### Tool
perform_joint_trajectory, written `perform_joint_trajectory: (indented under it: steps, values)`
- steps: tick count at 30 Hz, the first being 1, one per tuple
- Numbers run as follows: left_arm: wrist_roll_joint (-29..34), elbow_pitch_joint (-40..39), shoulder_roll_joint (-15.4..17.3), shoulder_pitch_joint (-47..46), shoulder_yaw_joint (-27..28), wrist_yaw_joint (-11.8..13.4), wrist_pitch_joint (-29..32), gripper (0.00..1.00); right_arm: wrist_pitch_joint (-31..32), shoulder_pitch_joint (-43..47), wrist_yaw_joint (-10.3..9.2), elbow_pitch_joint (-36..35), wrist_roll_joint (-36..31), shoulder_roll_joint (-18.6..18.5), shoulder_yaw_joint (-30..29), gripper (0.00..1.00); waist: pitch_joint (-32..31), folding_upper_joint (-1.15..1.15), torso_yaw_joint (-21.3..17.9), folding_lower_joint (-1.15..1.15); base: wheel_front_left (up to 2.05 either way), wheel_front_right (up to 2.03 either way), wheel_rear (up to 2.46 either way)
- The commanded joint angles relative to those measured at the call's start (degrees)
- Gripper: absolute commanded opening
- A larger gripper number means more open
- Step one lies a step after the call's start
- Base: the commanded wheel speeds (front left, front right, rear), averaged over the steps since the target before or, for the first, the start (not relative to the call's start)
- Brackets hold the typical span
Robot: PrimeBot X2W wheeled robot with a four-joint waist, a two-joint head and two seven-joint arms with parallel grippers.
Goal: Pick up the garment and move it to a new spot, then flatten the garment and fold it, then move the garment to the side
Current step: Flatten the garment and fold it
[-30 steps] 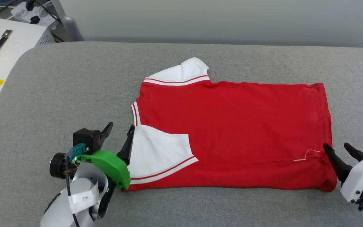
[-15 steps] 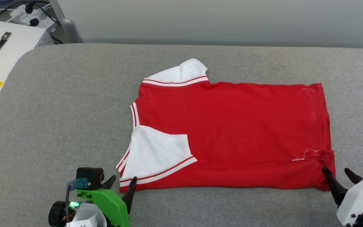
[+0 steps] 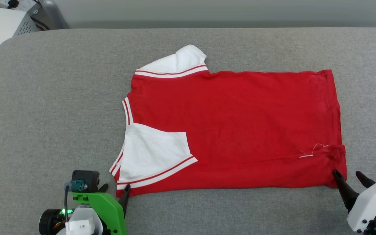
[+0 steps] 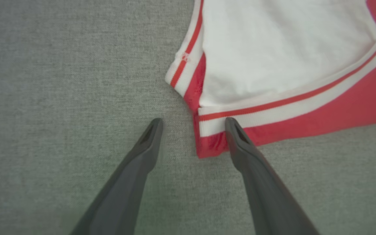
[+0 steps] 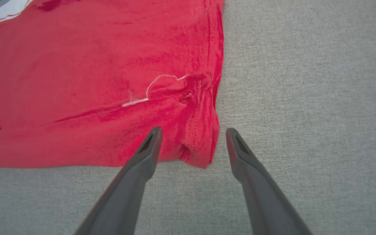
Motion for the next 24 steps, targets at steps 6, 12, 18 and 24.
perform_joint_trajectory:
  steps: [6, 12, 18, 24]
  values:
    - [-0.19, 4.64, -0.45, -1.85, -2.16, -1.13, 3.91, 0.75, 0.52, -0.82, -0.04, -0.19, -0.82, 0.04, -0.16, 1.00, 1.13, 0.00, -0.80, 0.00, 0.00, 0.00, 0.00]
    - [-1.02, 6.14, -1.75, -2.13, -2.46, -2.75, 2.48, 0.00, 1.29, -0.25, -0.04, 0.76, -2.06, -0.35, -0.64, 1.00, -0.29, 0.00, -0.11, 0.00, 0.00, 0.00, 0.00]
    - [-1.06, 2.62, -1.82, -2.16, -1.32, -2.79, -0.49, 0.00, 3.37, -0.95, -0.04, 3.05, -3.84, -0.13, -1.51, 1.00, -2.10, 0.00, 1.56, 0.00, 0.00, 0.00, 0.00]
    - [-0.62, -4.79, -0.82, -2.19, -0.83, -2.05, -0.73, 0.00, 6.96, -3.36, -0.04, 6.42, -5.99, 2.81, -3.74, 1.00, -2.15, 0.00, 3.28, 0.00, 0.00, 0.00, 0.00]
